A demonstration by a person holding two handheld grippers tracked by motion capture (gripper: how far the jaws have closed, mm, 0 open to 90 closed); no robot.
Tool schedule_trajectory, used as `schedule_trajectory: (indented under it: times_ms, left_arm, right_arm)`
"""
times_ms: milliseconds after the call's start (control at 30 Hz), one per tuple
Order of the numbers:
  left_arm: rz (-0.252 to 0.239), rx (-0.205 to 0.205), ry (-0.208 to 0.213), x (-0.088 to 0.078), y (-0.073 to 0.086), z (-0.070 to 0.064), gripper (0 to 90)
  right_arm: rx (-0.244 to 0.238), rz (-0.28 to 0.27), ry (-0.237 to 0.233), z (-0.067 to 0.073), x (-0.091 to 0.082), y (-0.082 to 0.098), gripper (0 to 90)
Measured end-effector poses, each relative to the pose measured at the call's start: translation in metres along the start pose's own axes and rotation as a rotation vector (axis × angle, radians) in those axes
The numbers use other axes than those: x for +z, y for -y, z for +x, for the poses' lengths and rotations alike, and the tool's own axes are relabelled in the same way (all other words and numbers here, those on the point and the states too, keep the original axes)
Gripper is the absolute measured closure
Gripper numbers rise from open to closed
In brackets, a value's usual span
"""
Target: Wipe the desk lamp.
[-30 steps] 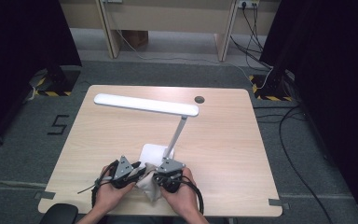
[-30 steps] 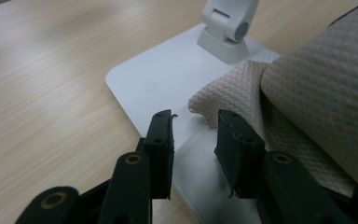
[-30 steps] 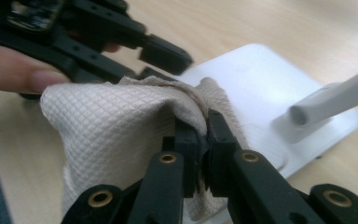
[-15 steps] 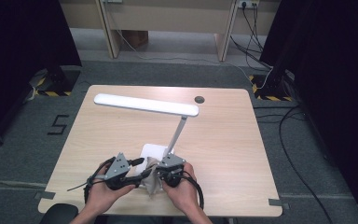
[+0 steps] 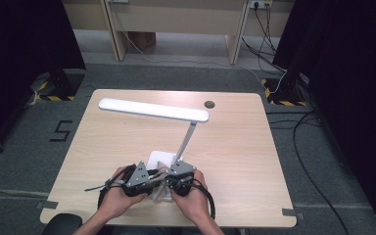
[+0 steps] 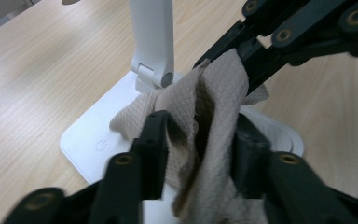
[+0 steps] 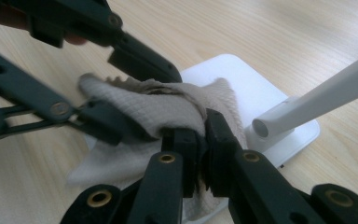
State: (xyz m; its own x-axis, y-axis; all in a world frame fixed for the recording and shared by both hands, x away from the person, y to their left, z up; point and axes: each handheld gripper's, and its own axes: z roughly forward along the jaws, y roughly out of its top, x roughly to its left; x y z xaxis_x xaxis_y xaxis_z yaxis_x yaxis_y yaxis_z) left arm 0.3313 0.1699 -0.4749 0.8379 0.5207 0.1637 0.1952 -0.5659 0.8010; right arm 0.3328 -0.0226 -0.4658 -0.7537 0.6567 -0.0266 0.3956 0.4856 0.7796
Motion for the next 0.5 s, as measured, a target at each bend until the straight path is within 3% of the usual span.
schedule_trajectory:
  times_ms: [33, 100, 167, 300, 500]
  left_arm:
    - [0.001, 0.008, 0.002, 0.0, 0.0, 0.001, 65.6]
    - [-0.014, 0.0, 0.003, 0.0, 0.001, 0.003, 76.7]
    - [-0.041, -0.047, -0.001, 0.0, 0.002, 0.007, 83.1]
    - [-0.089, -0.162, -0.015, -0.004, 0.005, 0.015, 85.1]
    - [-0.103, -0.194, -0.033, -0.006, 0.007, 0.017, 85.5]
  right_arm:
    - [0.0, 0.0, 0.0, 0.0, 0.0, 0.0, 85.6]
    - [0.002, -0.009, -0.005, 0.0, -0.002, -0.002, 85.3]
    - [0.006, -0.011, -0.013, 0.0, -0.002, -0.002, 84.1]
    - [0.023, -0.024, -0.048, 0.003, -0.001, -0.001, 82.5]
    - [0.023, -0.033, -0.064, 0.004, 0.002, 0.0, 77.8]
